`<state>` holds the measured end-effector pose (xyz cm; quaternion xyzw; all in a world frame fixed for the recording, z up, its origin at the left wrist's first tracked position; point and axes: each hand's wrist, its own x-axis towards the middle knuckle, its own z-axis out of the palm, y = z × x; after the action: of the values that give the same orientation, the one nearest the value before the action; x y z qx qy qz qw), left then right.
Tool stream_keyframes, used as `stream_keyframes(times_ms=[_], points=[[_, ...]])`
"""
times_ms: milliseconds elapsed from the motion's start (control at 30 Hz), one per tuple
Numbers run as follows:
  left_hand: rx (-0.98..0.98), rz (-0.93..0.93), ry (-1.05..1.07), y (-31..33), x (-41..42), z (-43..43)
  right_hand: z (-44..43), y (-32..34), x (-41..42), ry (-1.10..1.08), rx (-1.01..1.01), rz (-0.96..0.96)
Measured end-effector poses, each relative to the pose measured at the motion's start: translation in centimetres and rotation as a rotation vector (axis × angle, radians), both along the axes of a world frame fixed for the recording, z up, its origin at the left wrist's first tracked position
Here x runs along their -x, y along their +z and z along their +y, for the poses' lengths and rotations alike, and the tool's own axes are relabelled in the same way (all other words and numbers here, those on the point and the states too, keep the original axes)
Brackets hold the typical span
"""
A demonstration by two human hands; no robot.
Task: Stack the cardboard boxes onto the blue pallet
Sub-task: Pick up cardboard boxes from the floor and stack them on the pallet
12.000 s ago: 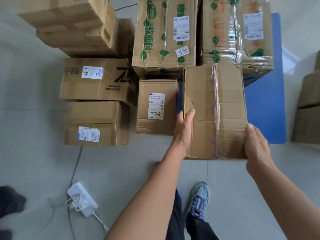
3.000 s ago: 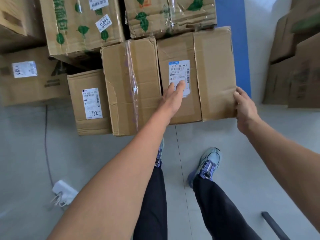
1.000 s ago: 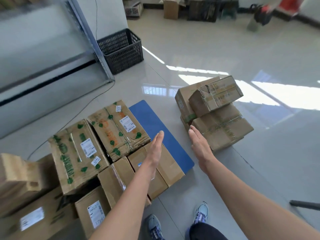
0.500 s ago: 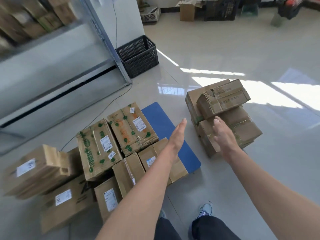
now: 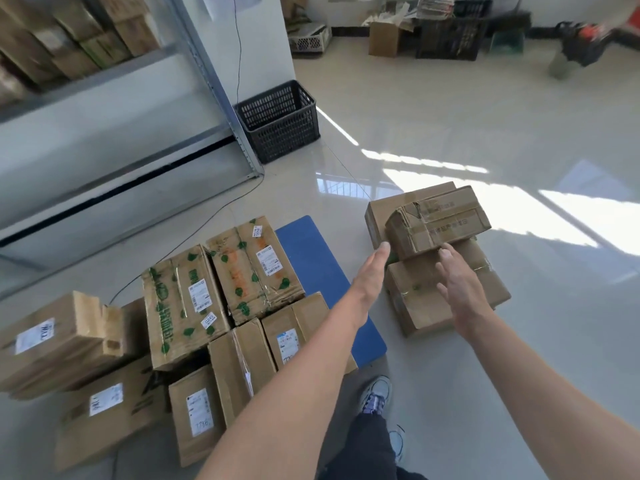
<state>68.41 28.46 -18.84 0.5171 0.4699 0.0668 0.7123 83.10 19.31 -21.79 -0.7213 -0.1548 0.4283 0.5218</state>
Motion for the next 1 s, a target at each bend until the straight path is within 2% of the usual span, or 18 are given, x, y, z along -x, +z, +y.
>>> stream_keyframes(times_ms=[300, 633, 1000], points=[[0.012, -0.051, -0.017, -0.3, -8.0, 5.1, 4.1, 1.8, -7.6, 0.003, 0.044, -0.091], [0.027, 0.015, 0.001, -1.0, -17.5, 7.3, 6.0, 2.1, -17.6, 0.041, 0.047, -0.096], [0.077, 0.064, 0.3, -1.3, -32.6, 5.4, 7.3, 2.0, -34.2, 0.316, 0.055, -0.01]])
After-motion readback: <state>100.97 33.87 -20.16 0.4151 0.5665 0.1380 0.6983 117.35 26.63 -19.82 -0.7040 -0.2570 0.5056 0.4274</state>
